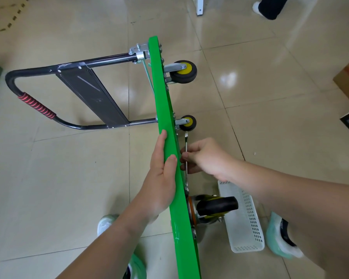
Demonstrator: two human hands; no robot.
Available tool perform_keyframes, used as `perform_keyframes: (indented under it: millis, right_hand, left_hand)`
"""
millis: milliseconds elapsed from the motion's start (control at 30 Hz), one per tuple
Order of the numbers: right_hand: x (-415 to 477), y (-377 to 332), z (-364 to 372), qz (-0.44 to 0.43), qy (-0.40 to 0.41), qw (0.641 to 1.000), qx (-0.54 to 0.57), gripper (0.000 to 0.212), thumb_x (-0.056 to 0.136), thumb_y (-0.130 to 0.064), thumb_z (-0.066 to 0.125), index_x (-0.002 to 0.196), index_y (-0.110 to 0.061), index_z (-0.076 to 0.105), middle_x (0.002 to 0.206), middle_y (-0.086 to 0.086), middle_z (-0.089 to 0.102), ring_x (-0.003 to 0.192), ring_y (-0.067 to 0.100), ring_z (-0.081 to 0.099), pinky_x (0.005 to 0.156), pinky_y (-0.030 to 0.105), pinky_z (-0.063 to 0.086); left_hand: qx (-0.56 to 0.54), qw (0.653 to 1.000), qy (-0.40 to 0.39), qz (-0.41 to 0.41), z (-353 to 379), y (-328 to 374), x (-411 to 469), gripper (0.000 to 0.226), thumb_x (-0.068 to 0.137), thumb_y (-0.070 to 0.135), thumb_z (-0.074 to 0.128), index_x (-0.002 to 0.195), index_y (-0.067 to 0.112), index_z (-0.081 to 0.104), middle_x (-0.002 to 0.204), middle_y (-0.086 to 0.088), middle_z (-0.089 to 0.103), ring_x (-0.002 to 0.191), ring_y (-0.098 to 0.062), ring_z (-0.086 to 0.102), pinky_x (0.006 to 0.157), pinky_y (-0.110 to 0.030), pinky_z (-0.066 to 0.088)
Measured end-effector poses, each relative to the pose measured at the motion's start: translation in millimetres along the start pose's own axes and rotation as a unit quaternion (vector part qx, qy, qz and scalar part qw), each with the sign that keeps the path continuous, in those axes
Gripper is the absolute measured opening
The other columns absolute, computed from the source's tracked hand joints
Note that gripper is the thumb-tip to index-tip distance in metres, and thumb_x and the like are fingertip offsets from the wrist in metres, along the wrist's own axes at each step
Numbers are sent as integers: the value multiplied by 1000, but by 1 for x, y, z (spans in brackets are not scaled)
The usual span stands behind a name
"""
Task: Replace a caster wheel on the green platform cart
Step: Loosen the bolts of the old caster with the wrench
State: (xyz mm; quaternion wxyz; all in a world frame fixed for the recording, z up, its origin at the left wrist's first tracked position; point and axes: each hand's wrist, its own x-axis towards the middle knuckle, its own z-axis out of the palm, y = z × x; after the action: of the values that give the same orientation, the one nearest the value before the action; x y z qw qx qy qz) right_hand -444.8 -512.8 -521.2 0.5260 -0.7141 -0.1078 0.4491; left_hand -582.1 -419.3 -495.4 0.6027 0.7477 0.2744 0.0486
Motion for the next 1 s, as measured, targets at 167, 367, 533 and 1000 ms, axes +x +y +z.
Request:
perform_keyframes:
  millis: [167,367,533,1000]
  right_hand:
    - [-18,-1,2,-66,-1,998,-22,20,95,-4,64,96,-20,76,89,4,79,88,17,75,86,39,61]
    - [-25,12,0,-93,45,995,-3,26,92,-6,67,88,-31,72,85,1,78,89,23,75,88,47,60]
    - [-27,6,-1,-110,70,991,16,27,92,-4,68,84,-31,71,80,-3,77,83,20,76,82,44,62]
    - [9,-4,-12,62,24,996,53,12,96,-6,64,105,1,66,89,15,72,71,28,76,72,42,63]
  left_hand:
    - [-1,1000,0,2,0,2,-1,56,110,33,32,156,58,12,167,20,25,150,2,28,129,-37,22]
    - [7,1000,-3,-4,2,4,-1,58,113,25,30,157,58,10,166,19,25,149,-1,32,127,-39,26]
    - [-7,1000,-1,-7,2,1,-1,56,112,33,30,152,66,11,164,22,27,146,-5,38,124,-43,32]
    - [3,1000,-3,-14,1,2,-1,56,112,32,29,153,65,11,165,25,25,150,-1,31,127,-42,25]
